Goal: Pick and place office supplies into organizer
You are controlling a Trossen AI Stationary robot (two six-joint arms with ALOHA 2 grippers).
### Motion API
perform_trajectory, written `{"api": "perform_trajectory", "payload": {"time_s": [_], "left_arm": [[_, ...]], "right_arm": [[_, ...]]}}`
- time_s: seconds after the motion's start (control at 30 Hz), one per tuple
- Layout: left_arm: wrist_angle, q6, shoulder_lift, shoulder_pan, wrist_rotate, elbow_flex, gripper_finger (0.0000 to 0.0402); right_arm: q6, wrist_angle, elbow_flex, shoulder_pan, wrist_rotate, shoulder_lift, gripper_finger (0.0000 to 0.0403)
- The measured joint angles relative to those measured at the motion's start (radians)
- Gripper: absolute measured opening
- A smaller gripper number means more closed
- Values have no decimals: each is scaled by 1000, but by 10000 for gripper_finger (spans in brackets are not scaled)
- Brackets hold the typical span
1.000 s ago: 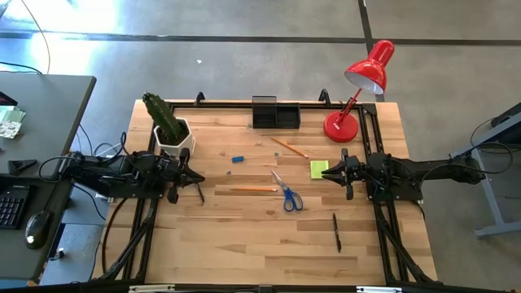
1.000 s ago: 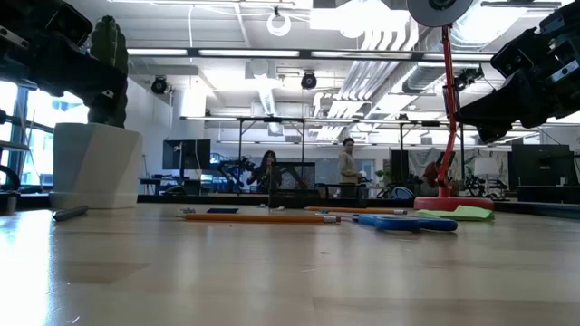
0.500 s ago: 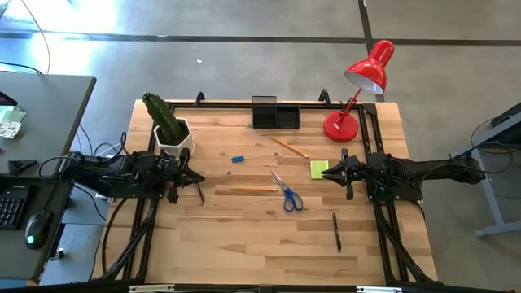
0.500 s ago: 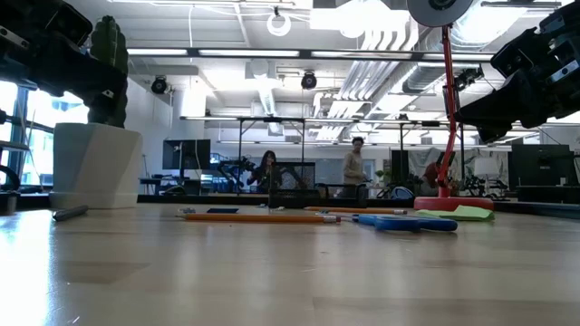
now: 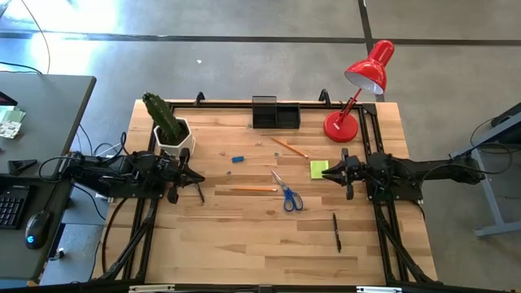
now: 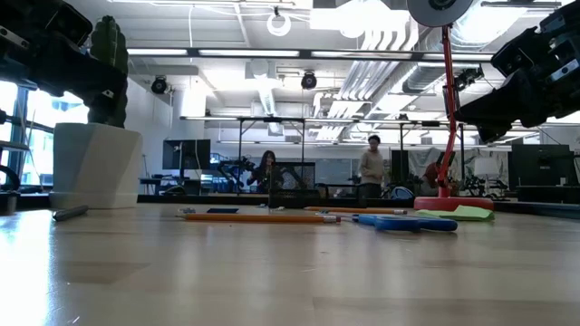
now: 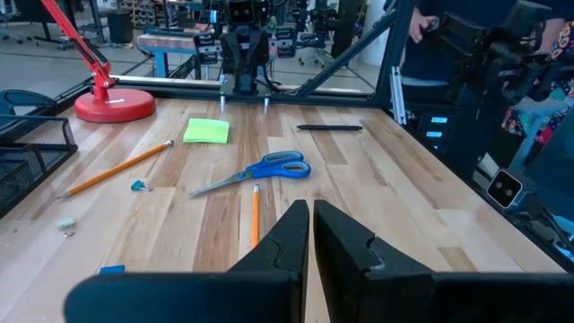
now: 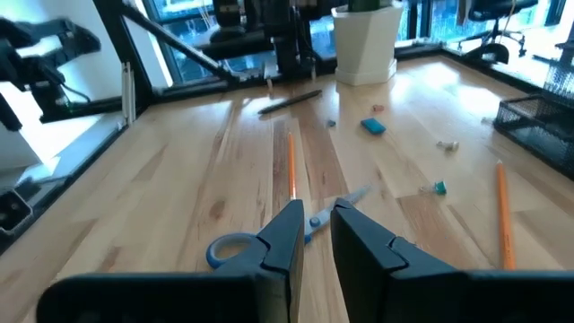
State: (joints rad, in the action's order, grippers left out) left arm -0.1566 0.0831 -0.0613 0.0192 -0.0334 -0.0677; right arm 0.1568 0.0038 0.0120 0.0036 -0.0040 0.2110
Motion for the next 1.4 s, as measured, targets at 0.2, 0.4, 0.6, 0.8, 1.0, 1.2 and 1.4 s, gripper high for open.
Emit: {"api": "perform_trajectory", "payload": {"time_s": [0.2, 0.4, 0.6, 0.8, 1.0, 1.2, 1.4], "left_arm": [[0, 0, 0, 0, 0, 0, 12], [0, 0, 0, 0, 0, 0, 12], [0, 0, 0, 0, 0, 0, 12], [0, 0, 0, 0, 0, 0, 12], [0, 0, 0, 0, 0, 0, 12], [0, 0, 0, 0, 0, 0, 12], [0, 0, 0, 0, 0, 0, 12]], "right_arm": [[0, 0, 0, -14, 0, -127, 53], [0, 9, 0, -16, 1, -210, 53], [-89, 3, 0, -17, 11, -210, 53], [-207, 2, 0, -16, 3, -210, 53], [-159, 2, 0, -8, 3, -198, 53], [-157, 1, 0, -9, 3, -198, 53], [-157, 1, 0, -9, 3, -198, 53]]}}
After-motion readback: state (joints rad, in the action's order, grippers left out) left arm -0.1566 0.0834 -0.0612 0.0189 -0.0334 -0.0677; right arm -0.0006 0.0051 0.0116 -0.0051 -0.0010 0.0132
